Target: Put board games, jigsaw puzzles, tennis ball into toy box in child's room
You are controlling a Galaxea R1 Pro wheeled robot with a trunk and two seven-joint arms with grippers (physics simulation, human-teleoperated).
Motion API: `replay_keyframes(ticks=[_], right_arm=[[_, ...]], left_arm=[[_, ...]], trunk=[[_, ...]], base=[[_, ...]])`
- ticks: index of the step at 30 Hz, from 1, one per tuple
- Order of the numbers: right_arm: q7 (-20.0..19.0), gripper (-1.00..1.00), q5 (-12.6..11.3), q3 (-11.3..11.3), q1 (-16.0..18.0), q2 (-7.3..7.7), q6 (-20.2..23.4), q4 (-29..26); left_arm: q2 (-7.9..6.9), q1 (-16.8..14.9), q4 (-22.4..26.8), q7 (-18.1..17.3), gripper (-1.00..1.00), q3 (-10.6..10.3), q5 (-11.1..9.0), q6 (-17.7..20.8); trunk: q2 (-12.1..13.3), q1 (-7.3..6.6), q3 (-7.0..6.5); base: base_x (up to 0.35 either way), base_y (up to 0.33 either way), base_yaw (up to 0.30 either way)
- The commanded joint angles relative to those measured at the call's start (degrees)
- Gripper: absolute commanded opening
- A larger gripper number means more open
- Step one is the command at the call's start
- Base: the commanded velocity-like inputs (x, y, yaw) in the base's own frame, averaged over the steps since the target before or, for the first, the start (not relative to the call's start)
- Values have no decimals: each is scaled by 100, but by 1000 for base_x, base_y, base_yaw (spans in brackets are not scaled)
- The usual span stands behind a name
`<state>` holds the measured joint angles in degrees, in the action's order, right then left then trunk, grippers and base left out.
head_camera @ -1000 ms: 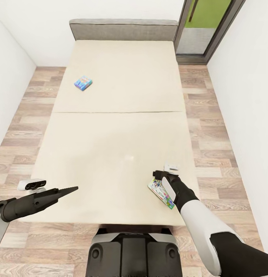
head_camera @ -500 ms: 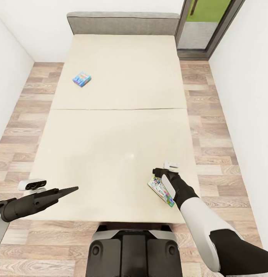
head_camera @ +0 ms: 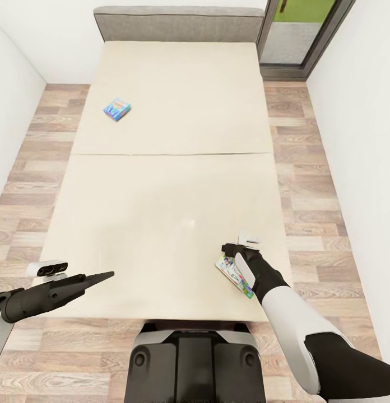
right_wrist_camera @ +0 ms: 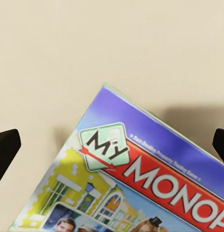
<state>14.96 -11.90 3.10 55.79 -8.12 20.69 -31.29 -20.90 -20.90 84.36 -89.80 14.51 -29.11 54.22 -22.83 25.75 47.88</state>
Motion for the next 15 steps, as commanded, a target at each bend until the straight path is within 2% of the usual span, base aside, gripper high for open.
replay_keyframes(ticks=[1, 15], right_arm=[[51, 100, -59, 33, 2, 4, 23, -9], [51, 100, -59, 33, 16, 4, 23, -9]], left_arm=[[-2, -1, 2, -21, 100, -1, 2, 59], [-2, -1, 2, -21, 100, -1, 2, 54]], trunk=[[-9, 3, 16], [-9, 3, 148]], base=[[0, 0, 0], [0, 0, 0]])
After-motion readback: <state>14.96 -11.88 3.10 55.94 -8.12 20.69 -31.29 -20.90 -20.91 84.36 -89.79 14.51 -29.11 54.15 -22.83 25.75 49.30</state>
